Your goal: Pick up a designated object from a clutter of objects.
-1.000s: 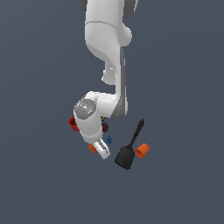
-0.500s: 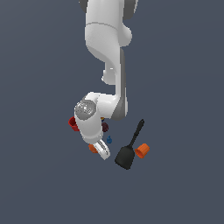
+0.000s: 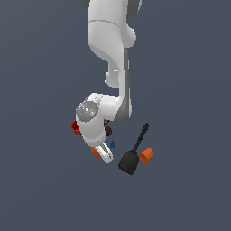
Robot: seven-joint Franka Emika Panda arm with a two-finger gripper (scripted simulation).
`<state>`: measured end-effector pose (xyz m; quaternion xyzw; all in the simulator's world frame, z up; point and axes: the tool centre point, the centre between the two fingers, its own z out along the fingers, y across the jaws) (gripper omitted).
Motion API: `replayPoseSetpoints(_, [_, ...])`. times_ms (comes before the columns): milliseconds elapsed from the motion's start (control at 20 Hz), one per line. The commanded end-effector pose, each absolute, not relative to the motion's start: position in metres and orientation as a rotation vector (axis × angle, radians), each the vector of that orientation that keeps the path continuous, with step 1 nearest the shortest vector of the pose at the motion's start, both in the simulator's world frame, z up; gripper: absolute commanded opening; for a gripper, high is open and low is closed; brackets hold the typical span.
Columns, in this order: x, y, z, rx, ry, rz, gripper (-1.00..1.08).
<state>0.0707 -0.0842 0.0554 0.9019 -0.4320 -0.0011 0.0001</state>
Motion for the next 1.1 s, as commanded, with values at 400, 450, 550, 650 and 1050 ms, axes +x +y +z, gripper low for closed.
replayPoseSetpoints(400, [0.065,-0.096,0.121,2.834,-1.359,0.0,-1.0])
replayPoseSetpoints(450, [0.064,-0.098,0.131,2.834,-1.359,0.0,-1.0])
replayPoseSetpoints(550, [0.062,-0.101,0.151,2.833,-1.36,0.0,-1.0])
replayPoseSetpoints(650, [0.059,-0.105,0.174,2.833,-1.36,0.0,-1.0])
replayPoseSetpoints(1050, [0.05,-0.122,0.27,2.833,-1.361,0.0,-1.0])
